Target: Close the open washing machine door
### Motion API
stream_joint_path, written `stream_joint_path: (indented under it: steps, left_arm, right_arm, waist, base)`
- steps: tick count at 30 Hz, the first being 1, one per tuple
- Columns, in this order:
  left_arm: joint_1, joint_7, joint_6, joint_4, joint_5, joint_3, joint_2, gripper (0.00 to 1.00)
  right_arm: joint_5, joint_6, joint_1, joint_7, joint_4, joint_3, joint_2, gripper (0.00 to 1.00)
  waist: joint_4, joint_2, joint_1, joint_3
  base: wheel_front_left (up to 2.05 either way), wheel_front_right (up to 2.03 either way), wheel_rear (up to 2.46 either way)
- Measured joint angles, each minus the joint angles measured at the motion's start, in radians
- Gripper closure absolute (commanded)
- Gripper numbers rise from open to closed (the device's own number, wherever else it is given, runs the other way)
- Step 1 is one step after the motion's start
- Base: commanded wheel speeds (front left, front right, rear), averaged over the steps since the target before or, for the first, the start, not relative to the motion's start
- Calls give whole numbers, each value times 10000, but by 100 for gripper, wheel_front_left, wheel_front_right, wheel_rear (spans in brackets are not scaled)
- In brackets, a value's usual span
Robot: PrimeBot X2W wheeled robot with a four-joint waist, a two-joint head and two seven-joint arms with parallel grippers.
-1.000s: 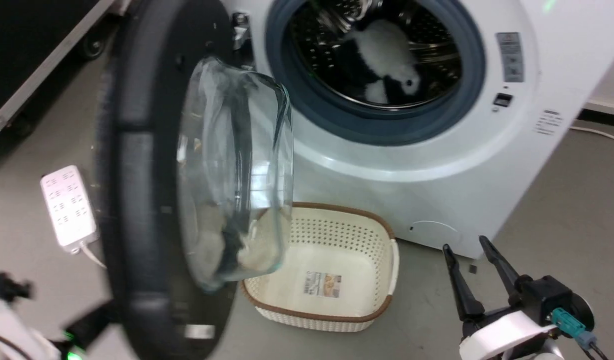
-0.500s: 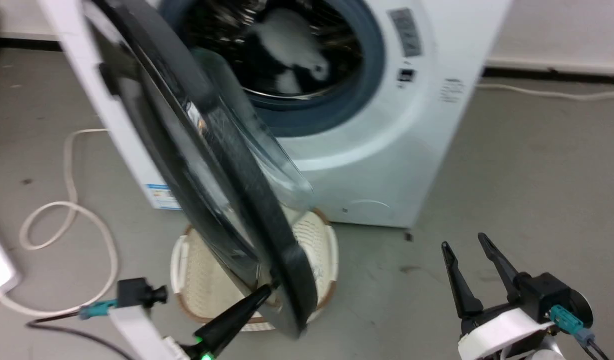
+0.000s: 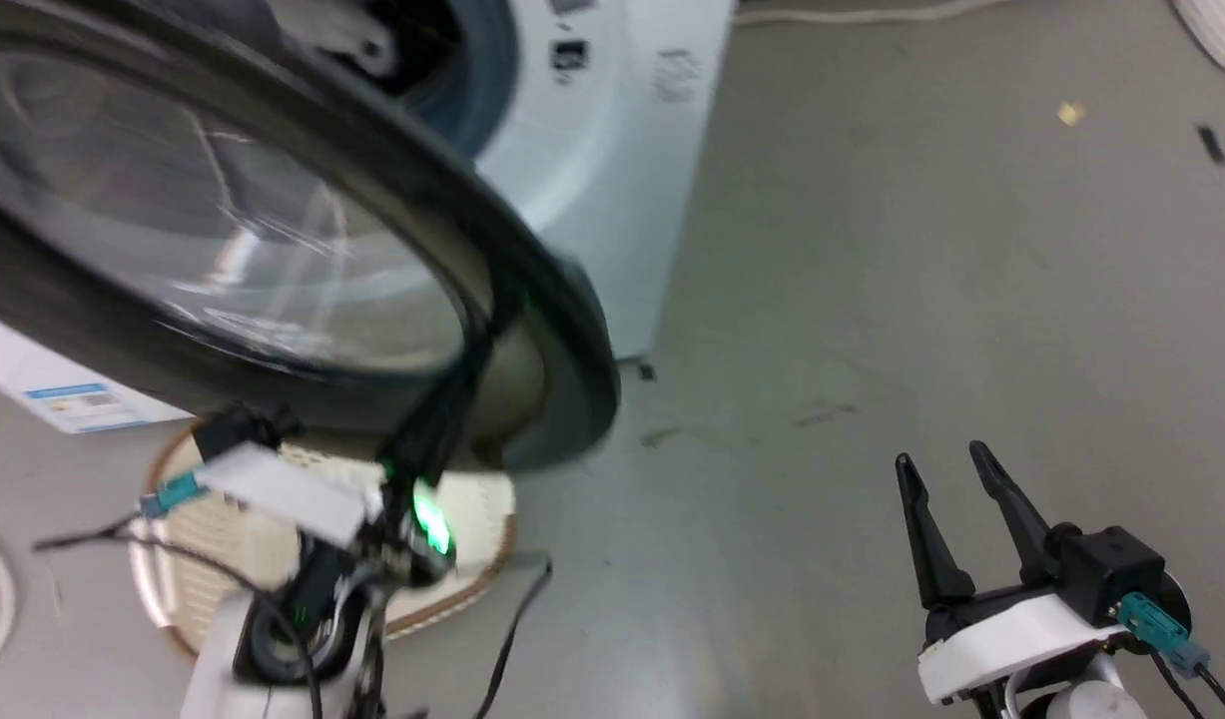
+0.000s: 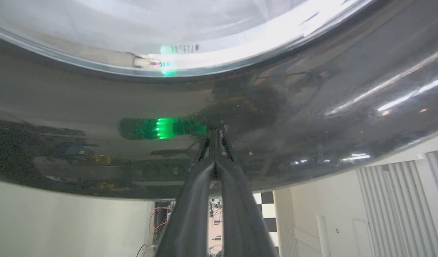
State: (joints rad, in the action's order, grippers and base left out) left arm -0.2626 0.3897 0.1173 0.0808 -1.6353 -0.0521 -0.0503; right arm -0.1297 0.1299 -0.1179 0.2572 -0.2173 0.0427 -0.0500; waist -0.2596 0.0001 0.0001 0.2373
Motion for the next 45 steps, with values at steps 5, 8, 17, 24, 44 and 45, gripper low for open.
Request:
stream_joint_path:
  steps: [5, 8, 17, 24, 44, 45]
  left_arm:
    - [-2369, -2008, -117, 1741, -132, -485, 10, 100]
    - [-3003, -2328, -81, 2316, -165, -777, 21, 100]
    - [-2480, -2859, 81, 2115, 677, -1486, -146, 100]
    - [-170, -4594, 86, 263, 3120, -2765, -1337, 3]
    - [2787, -6472, -1058, -1051, 13524, -635, -1538, 0]
    - [2940, -6472, -1058, -1043, 13760, -587, -1499, 0]
  right_arm:
    - [-224, 0, -247, -2, 23, 224, 0, 0]
    - [-238, 0, -347, -2, 44, 268, 0, 0]
    - [46, 0, -337, 0, 128, -40, 2, 0]
    - [150, 0, 171, 0, 506, -481, 2, 0]
    - [527, 0, 1122, -2, 997, -453, 0, 0]
    - [525, 0, 1146, 0, 991, -418, 0, 0]
  waist:
    - [-709, 0, 1, 736]
    - [-699, 0, 1, 805]
    - [-42, 0, -1, 396]
    - [825, 0, -3, -275]
    - [3328, 0, -3, -1916]
    - [3357, 0, -3, -1947]
  base:
    - [0, 0, 0]
    - [0, 0, 0]
    - [0, 0, 0]
    - [0, 0, 0]
    - [0, 0, 0]
    - [0, 0, 0]
